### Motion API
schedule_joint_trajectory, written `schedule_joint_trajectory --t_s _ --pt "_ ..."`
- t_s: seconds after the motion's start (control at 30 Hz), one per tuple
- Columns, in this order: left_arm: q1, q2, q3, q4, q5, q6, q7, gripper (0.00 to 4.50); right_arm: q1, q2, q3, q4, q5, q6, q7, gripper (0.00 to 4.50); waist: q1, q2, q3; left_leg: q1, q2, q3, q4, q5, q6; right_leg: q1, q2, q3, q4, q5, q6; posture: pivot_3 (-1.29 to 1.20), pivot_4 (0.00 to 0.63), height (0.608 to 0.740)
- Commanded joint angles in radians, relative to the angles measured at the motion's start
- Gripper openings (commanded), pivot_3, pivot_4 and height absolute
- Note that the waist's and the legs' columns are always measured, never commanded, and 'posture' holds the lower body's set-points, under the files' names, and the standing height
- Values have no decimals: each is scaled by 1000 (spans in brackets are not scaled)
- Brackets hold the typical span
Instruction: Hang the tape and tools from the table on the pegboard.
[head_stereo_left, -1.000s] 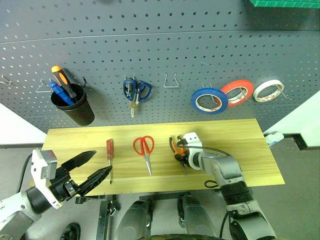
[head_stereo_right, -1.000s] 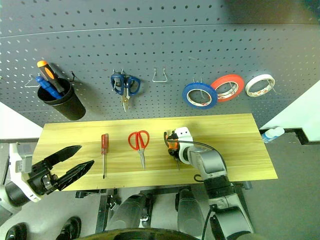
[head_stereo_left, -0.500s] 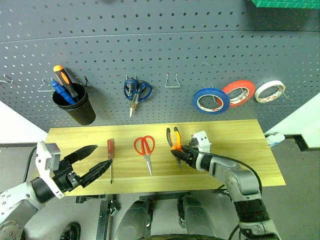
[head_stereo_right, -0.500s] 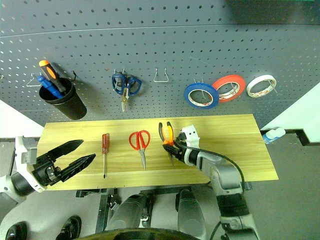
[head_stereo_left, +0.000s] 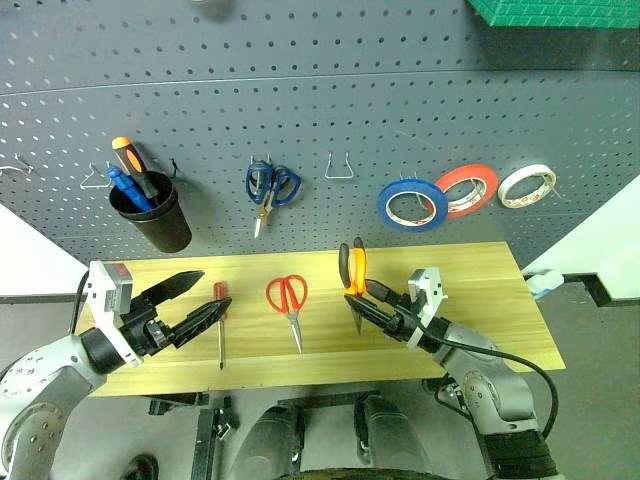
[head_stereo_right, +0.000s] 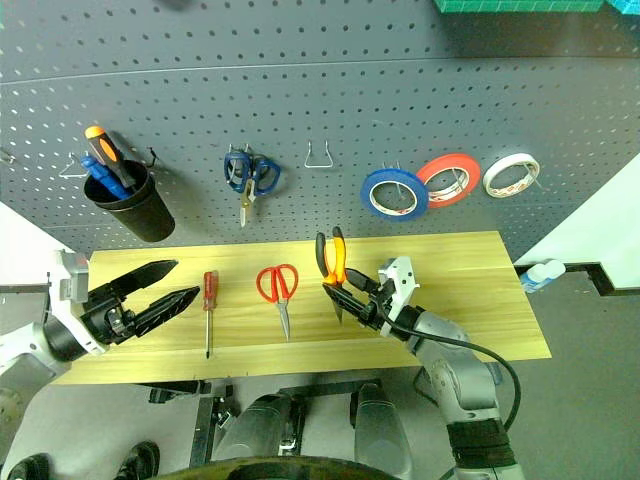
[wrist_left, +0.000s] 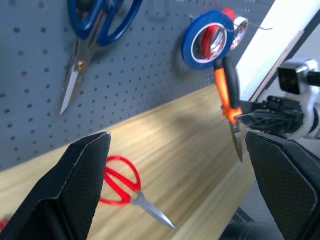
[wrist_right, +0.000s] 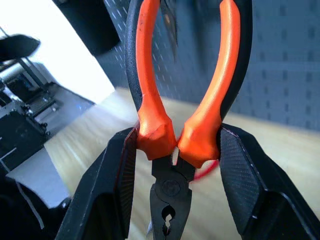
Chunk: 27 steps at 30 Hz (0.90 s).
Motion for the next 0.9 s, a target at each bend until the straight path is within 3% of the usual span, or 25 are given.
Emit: schedule_joint_trajectory --t_s 0.03,0.33,0.63,0.9 --pt "-55 7 -17 32 23 -18 -16 4500 -42 7 -3 -61 47 -45 27 2049 0 -1 -6 3 0 0 0 0 0 3 0 0 1 0 0 -77 20 736" --pt "-148 -17 -50 97 68 -47 -37 4500 -210 66 -26 -4 76 -76 -31 2049 -5 -2 -48 11 2 1 0 3 -5 8 3 1 4 2 -4 -71 0 736" --pt "-185 -30 -59 115 83 -64 -42 4500 -413 178 -17 135 -27 -191 -197 2049 -7 -1 -54 11 6 1 0 5 -8 6 8 3 5 5 -9 -64 0 736" --pt "-183 -43 -61 103 85 -75 -40 4500 -542 230 -22 276 -83 -292 -257 2049 -8 -1 -56 11 14 2 0 8 -13 5 16 4 5 10 -17 -59 0 736"
